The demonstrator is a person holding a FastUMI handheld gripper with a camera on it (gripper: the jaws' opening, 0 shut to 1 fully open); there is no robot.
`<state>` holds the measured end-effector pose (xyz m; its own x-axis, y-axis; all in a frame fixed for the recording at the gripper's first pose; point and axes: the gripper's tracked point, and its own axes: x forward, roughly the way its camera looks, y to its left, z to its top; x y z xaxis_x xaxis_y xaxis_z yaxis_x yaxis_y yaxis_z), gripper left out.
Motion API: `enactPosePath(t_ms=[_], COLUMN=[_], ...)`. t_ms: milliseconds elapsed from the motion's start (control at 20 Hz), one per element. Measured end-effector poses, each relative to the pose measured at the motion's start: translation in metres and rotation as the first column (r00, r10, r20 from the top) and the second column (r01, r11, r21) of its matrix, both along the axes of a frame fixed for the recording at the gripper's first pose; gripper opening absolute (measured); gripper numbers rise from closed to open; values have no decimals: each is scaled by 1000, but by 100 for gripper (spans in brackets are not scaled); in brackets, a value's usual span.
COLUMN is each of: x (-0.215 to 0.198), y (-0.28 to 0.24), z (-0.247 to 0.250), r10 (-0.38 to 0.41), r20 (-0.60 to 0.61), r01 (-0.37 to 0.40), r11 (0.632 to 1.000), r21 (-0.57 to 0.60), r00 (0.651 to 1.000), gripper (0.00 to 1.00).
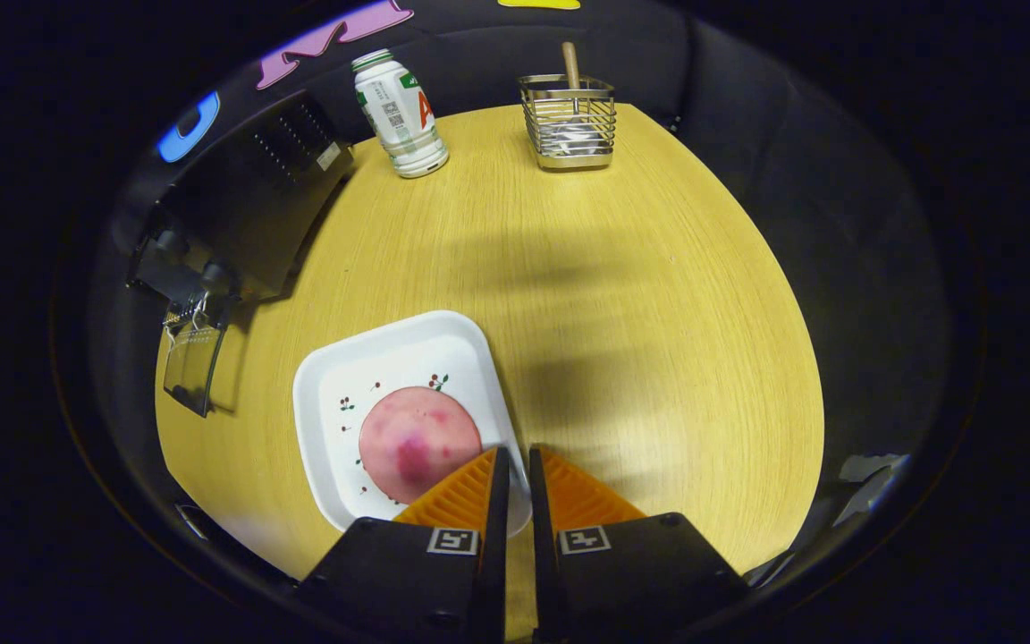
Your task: Open the toaster oven, put the food inside, and close the toaster oven door.
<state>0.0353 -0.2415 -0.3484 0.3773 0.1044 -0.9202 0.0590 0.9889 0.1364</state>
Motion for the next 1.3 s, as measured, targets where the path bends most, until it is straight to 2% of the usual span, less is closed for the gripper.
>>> enactPosePath(t_ms=[50, 200, 300, 450, 650, 1000, 1200, 1300], x=[0, -1, -2, -2, -5, -26, -33, -37], y=[0, 3, 3, 4, 8, 23, 41, 53], z=[-7, -2, 1, -3, -4, -3, 5, 11], r10=[3, 36, 62, 50, -28, -155, -245, -263], r20=[2, 10, 28, 15, -33, -105, -127, -132], r01=[-3, -36, -62, -50, 31, 175, 273, 293], r11=[1000, 999, 998, 998, 994, 959, 911, 890], r21=[2, 8, 4, 32, 107, 223, 310, 348], r00=[1000, 999, 998, 999, 999, 982, 961, 956], gripper=[13, 12, 8, 5, 5, 5, 6, 5])
